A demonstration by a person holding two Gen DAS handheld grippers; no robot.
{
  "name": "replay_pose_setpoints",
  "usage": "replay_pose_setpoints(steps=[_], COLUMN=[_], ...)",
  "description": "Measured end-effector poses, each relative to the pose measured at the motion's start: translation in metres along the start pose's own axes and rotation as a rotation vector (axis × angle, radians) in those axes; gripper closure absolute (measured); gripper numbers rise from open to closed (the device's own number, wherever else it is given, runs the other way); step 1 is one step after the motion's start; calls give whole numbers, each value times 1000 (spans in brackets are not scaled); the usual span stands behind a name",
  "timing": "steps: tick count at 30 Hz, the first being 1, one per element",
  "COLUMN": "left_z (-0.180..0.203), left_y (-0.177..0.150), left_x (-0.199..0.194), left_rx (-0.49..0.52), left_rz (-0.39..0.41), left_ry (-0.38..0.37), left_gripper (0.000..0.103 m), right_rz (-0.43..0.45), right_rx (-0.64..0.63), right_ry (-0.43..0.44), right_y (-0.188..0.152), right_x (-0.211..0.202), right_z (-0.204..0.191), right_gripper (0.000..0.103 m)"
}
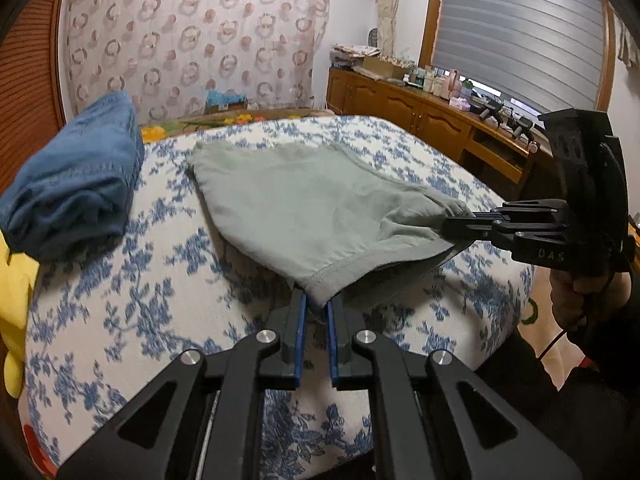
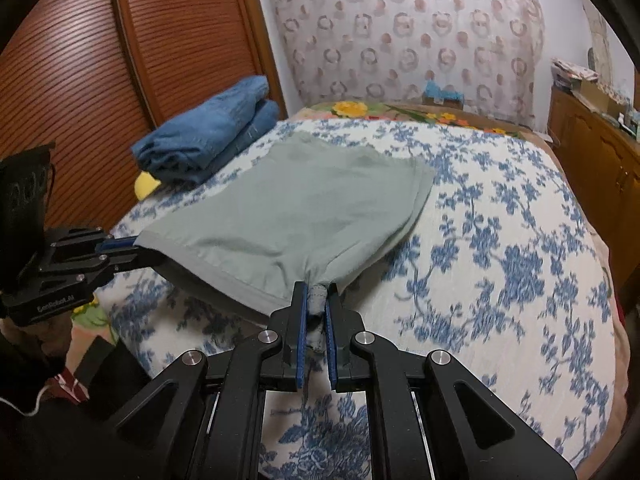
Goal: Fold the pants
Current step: 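Lower the held hem onto the garment's opposite end with both grippers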
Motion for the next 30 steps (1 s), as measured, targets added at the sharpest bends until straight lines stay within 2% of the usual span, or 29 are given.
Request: replay_pose_setpoints(steps=[9, 30], left_z=[3, 8], left_y=[-12, 21], left_x=[6, -41], left_rx=[-9, 10], left_rz=[-24, 100], left_ry=[-8, -25], left_gripper=[97, 97], right_rz=[-35, 70], right_rx=[24, -8], right_ry=[4, 27], right_y=[-19, 4], right_x=[9, -38], right_z=[3, -15], right_gripper=[98, 98])
Point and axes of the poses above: each gripper's, at about its wrist camera, not at the fingertips, and x roughly the way its jaws point, z to its right, y to its top, the point moved 5 cm from there along x, roughly the way its jaws point
